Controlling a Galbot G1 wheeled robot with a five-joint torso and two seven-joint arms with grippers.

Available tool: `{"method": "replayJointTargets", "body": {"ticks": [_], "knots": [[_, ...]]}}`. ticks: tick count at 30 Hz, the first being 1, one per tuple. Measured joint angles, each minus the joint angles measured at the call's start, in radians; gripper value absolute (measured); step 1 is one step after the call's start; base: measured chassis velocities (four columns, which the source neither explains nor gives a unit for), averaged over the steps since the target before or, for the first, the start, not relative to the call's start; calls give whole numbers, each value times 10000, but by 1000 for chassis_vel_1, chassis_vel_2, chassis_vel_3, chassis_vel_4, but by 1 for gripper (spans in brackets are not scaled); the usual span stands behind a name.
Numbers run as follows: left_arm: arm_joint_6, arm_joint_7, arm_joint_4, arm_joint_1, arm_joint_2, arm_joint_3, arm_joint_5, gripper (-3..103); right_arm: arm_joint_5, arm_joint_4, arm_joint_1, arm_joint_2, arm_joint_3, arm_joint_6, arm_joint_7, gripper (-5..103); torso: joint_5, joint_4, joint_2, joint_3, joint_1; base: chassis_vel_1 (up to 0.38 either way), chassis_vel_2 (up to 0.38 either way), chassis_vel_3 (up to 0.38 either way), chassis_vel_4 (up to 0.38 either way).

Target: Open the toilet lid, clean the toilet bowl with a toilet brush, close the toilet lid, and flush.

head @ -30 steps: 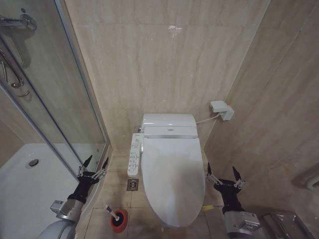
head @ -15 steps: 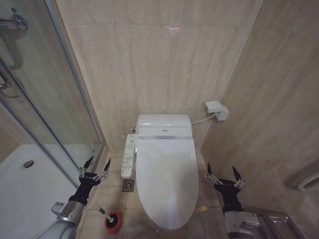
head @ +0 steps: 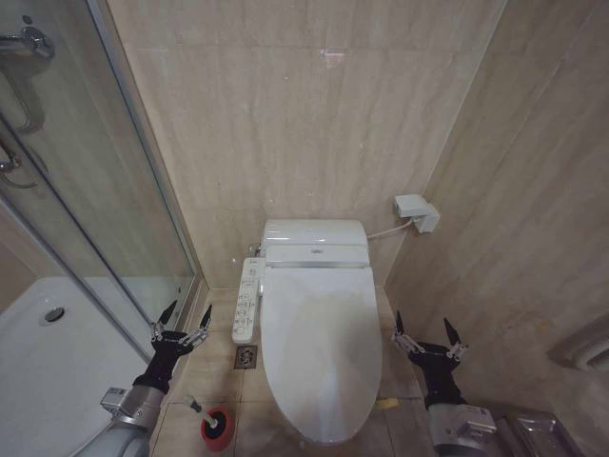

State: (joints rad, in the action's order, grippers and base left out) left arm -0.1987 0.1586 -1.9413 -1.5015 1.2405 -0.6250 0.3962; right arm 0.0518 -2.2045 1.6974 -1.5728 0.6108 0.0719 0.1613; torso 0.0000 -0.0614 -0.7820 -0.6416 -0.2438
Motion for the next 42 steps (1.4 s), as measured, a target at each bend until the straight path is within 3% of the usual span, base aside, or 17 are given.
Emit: {"method": "replayJointTargets", "body": {"ticks": [5, 8, 10, 13, 14, 24, 28, 29, 33, 36, 37, 42], "knots": [[81, -308, -105, -11, 15, 180, 158, 92, 0, 0, -1, 0, 0, 0, 0, 100, -1, 1, 3, -1, -2, -58, 66, 55, -49], [-205, 15, -82, -12, 0, 171, 409, 91, 0, 0, -1, 0, 0, 0, 0, 100, -1, 0, 3, -1, -4, 0, 0, 0, 0], [-351, 625, -107, -125, -6, -19, 345, 91, 0, 0, -1, 0, -1, 0, 0, 100, -1, 2, 3, -1, -3, 0, 0, 0, 0], [-330, 605, -180, -179, -1, -80, 239, 91, 0, 0, -1, 0, 0, 0, 0, 100, 1, 1, 2, 0, -1, 0, 0, 0, 0], [-218, 406, -243, -212, 15, -84, 214, 100, 0, 0, 0, 0, 0, 0, 0, 100, -1, 1, 2, 1, 1, 0, 0, 0, 0], [244, -714, -193, 112, 90, -231, 170, 100, 0, 0, 0, 0, 0, 0, 0, 100, -1, 0, 2, 0, 0, 0, 0, 0, 0], [530, -360, -71, 245, -80, -437, 182, 100, 0, -1, 0, 0, 0, 0, 0, 100, -1, 0, 2, 0, 0, 0, 0, 0, 0], [546, -84, 29, 316, -158, -496, 219, 96, 0, 0, 0, 0, 0, 0, 0, 100, 0, 1, 1, 0, 0, 0, 0, 0, 0], [167, 903, 585, 598, -422, -551, 497, 96, 0, 0, 0, 0, 0, 0, 0, 100, -1, 0, 1, 0, 0, 0, 0, 0, 0], [-43, 1048, 908, 769, -522, -520, 594, 96, 0, 0, 0, 0, 0, 0, 0, 100, 0, 1, 1, 0, 0, 0, 0, 0, 0], [-195, 1156, 1338, 1032, -652, -494, 683, 83, 0, 0, 0, 1, 1, 0, 0, 100, -3, 0, 1, 0, 0, 0, 0, 0, 0], [-307, 1243, 2063, 1524, -1052, -447, 907, 83, 0, 0, -1, 0, 0, 0, 0, 100, -3, 0, 1, 0, 0, 0, 0, 0, 0]]}}
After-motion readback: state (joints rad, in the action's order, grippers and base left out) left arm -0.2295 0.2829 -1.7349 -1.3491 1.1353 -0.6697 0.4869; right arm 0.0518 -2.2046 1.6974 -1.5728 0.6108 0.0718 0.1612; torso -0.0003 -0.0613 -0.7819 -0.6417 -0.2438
